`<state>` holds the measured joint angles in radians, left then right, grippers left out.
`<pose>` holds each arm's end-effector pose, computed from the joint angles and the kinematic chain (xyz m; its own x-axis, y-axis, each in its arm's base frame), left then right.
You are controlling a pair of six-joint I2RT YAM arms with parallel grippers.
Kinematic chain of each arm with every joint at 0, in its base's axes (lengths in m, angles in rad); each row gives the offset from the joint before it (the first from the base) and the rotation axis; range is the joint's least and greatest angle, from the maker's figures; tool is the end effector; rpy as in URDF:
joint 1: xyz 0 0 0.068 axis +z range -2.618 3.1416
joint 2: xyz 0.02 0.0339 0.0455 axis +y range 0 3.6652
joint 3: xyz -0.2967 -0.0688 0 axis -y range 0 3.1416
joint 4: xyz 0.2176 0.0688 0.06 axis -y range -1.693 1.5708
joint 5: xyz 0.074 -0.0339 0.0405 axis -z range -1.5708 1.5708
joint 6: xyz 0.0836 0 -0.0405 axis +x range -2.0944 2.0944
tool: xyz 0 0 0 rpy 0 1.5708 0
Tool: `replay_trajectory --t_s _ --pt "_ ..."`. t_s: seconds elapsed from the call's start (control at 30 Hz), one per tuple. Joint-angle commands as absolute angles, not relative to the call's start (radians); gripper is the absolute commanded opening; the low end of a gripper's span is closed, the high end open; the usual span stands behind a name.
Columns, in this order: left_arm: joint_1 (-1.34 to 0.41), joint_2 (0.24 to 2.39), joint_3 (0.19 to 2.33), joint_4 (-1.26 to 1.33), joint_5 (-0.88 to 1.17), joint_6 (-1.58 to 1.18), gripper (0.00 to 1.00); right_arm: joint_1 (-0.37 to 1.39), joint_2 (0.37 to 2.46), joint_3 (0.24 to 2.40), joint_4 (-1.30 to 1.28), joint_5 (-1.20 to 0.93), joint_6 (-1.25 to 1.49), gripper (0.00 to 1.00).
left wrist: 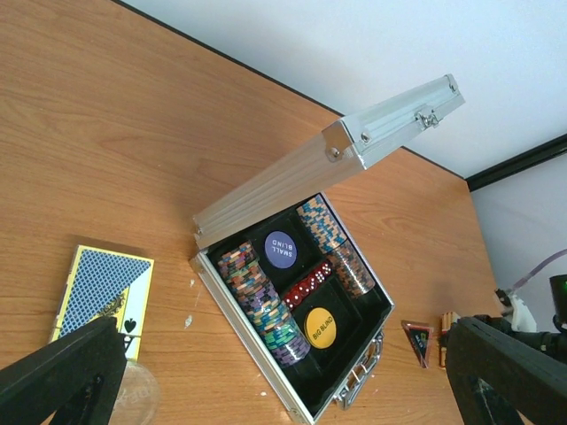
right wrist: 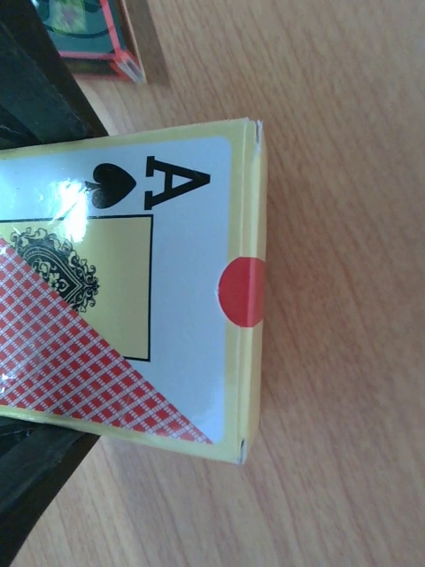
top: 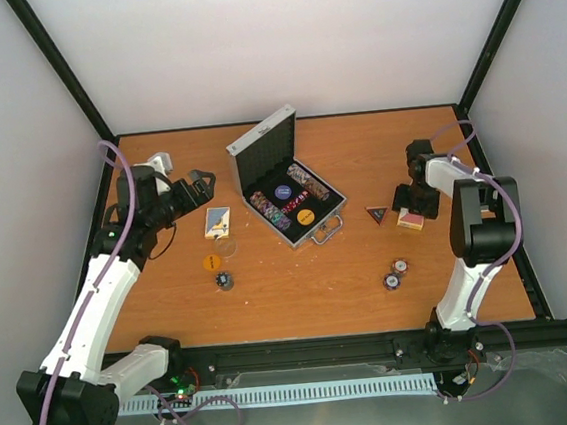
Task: Pack up texas hold em set
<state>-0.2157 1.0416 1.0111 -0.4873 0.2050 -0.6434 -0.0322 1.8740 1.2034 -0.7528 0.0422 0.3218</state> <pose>0.2161 -0.0648 0.3458 -0.6162 -0.4663 -0.6347 0.0158 0.7984 -0.6019 0.3392 -0.0145 0.1526 -0.9258 0.3460 -0.1525 0.3491 0.9371 0.0069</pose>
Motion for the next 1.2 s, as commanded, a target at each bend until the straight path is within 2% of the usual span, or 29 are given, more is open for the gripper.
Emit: replay_trajectory --t_s 0.0,0.2,0.47,0.77,1.03,1.17 --pt "-0.213 1.049 1.076 -0.487 0.204 -0.609 1.0 -0.037 1.763 1.202 -0.71 0.029 0.247 0.66" --pt "-0.213 1.062 1.126 -0.493 0.268 -0.578 1.0 0.032 1.621 1.202 -0.652 -0.049 0.15 0.63" --pt "-0.279 1.198 1.323 -0.681 0.374 -0.622 1.0 0.375 1.448 1.188 -0.525 -0.149 -0.007 0.62" --pt "-0.384 1.272 1.374 -0.584 0.661 -0.734 0.99 0.631 1.357 1.182 -0.471 -0.256 -0.139 0.59" --pt "-0.409 1.334 1.354 -0.597 0.782 -0.718 0.96 0.736 1.324 1.175 -0.461 -0.276 -0.22 0.59" --pt "-0.437 1.367 1.354 -0.617 0.806 -0.702 0.89 0.764 1.333 1.187 -0.47 -0.273 -0.251 0.59"
